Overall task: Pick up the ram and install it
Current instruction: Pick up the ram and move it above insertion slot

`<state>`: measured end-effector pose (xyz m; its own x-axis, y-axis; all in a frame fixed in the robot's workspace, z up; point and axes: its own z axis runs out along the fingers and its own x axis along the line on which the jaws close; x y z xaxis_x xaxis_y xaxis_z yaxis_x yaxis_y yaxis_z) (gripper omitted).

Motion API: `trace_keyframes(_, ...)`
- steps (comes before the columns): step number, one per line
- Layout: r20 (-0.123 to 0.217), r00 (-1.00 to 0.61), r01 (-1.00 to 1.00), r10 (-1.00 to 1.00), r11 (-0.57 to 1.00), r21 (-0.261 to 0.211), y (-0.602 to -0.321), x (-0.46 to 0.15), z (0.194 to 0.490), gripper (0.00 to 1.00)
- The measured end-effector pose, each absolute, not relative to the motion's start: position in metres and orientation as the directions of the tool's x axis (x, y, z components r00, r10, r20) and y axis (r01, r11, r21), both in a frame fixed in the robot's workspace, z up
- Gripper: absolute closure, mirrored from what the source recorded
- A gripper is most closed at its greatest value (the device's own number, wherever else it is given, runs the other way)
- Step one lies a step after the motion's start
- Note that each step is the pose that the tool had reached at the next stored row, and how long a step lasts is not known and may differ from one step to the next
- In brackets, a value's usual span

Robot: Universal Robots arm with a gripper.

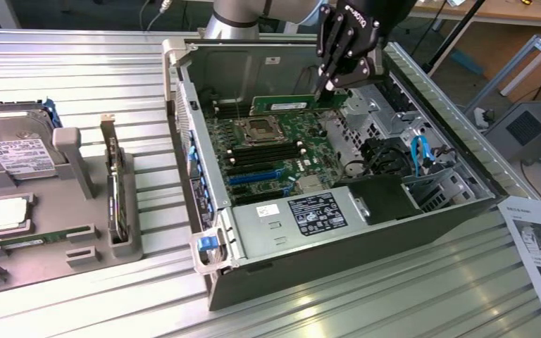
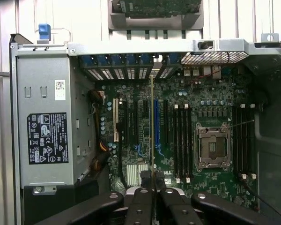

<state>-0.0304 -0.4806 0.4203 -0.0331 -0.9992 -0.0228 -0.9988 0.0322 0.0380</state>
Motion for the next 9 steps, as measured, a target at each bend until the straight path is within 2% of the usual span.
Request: trace_keyframes(9, -0.023, -0.033, -0.999, -0.999, 0.032, 0.038, -0.4803, -0.0304, 0.419, 0.87)
